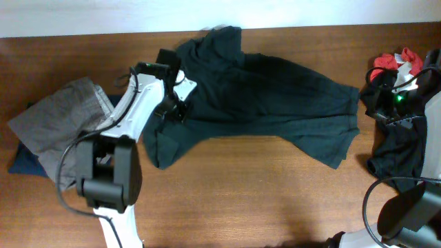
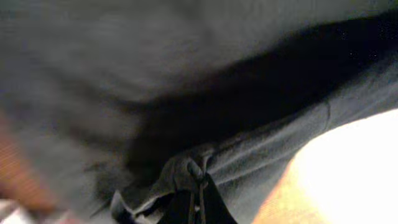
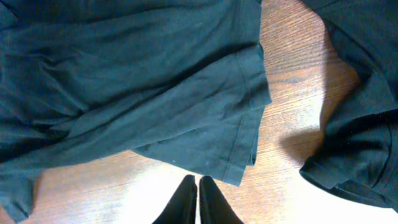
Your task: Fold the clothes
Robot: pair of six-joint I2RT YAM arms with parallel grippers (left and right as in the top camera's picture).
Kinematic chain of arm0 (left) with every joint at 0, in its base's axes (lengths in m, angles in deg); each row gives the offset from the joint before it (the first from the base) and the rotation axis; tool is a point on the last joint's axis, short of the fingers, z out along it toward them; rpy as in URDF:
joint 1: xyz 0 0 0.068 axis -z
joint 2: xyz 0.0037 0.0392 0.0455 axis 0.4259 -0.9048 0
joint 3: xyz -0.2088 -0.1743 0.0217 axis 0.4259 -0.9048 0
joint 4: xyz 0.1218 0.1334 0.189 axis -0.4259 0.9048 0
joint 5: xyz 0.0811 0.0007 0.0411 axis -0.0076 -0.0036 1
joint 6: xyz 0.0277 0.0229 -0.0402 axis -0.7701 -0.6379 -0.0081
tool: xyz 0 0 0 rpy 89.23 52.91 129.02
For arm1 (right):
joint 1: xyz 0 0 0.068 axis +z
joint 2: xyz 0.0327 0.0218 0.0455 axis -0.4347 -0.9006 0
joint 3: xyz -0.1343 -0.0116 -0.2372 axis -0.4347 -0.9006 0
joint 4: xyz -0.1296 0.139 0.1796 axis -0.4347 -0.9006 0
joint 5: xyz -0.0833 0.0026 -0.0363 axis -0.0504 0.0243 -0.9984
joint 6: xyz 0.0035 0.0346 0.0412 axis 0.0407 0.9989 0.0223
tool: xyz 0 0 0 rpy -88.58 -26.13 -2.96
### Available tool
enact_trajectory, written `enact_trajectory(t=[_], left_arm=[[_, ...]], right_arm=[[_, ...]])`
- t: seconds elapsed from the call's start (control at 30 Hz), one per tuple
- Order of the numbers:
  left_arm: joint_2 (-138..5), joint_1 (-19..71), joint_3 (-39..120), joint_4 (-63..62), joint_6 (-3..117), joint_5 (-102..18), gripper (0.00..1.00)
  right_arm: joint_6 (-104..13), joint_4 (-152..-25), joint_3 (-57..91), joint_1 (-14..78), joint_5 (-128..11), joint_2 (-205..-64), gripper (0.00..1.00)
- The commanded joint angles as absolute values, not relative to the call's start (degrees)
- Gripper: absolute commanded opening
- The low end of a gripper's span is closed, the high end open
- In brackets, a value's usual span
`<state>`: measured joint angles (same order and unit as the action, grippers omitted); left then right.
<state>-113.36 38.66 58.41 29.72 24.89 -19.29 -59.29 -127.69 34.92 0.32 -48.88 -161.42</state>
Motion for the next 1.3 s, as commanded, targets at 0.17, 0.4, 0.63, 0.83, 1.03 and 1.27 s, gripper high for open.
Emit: enact_trajectory(t=[0.17, 0.4, 0.63, 0.83, 1.03, 1.27], left_arm=[[-101.6, 38.4, 61.0, 31.3, 40.3, 0.7, 0.01], [-99.3, 37.5, 61.0, 31.7, 42.4, 6.5, 0.01], [-99.2, 37.1, 61.1, 31.4, 46.6, 12.2, 0.01], [-99.2, 37.1, 61.1, 31.3, 46.6, 12.2, 0.00], [-99.2, 37.1, 61.1, 31.3, 46.6, 12.1, 0.01], [-99.2, 37.1, 61.1, 31.4, 46.6, 12.2, 0.00]], right_arm=[[-58.5, -126.8, 34.1, 0.8, -48.3, -163.8, 0.11], [-59.9, -124.3, 27.9, 3.3, -42.6, -166.7, 0.23], [-60.1, -115.8, 19.8, 8.4, -42.5, -166.9, 0.31], [-59.8, -106.5, 13.2, 12.2, -38.1, -167.0, 0.40], [-55.1, -100.0, 8.8, 14.9, -38.3, -167.8, 0.40], [-53.1, -102.6, 7.9, 15.0, -41.0, -168.1, 0.04]])
